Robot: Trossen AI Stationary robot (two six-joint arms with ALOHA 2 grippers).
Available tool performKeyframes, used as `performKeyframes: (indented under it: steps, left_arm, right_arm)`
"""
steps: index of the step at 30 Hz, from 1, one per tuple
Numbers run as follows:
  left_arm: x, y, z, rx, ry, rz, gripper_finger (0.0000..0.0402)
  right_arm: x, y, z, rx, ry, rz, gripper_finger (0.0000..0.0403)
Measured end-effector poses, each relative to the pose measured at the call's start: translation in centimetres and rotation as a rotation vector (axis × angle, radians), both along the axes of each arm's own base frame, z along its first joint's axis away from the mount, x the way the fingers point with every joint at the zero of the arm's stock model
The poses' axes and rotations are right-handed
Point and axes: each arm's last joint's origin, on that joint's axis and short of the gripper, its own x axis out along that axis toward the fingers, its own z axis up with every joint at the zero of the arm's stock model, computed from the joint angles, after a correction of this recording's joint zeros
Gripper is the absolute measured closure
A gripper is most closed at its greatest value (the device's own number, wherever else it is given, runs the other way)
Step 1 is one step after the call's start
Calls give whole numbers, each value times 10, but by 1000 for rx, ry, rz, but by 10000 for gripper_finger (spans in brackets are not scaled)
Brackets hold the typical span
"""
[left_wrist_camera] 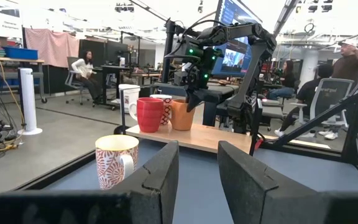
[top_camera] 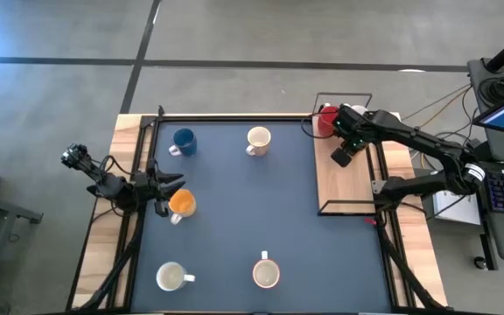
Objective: Place coffee mugs
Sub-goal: Put the orange mug on the shelf
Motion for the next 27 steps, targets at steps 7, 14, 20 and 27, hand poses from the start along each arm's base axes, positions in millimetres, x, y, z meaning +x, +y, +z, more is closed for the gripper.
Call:
performKeyframes:
  steps: [7,14,20,27]
  left_arm:
    - [0,0,0,0,1,0,306]
    - [0,0,0,0,0,0,306]
    - [0,0,0,0,0,0,306]
    - [0,0,0,0,0,0,306]
  right_arm:
    - [0,0,0,0,2,6,360]
    - [0,0,0,-2,0,-10,323]
    - [-1,1,3,11,-16,-51,310]
    - [1,0,28,-7,-65,-116,317]
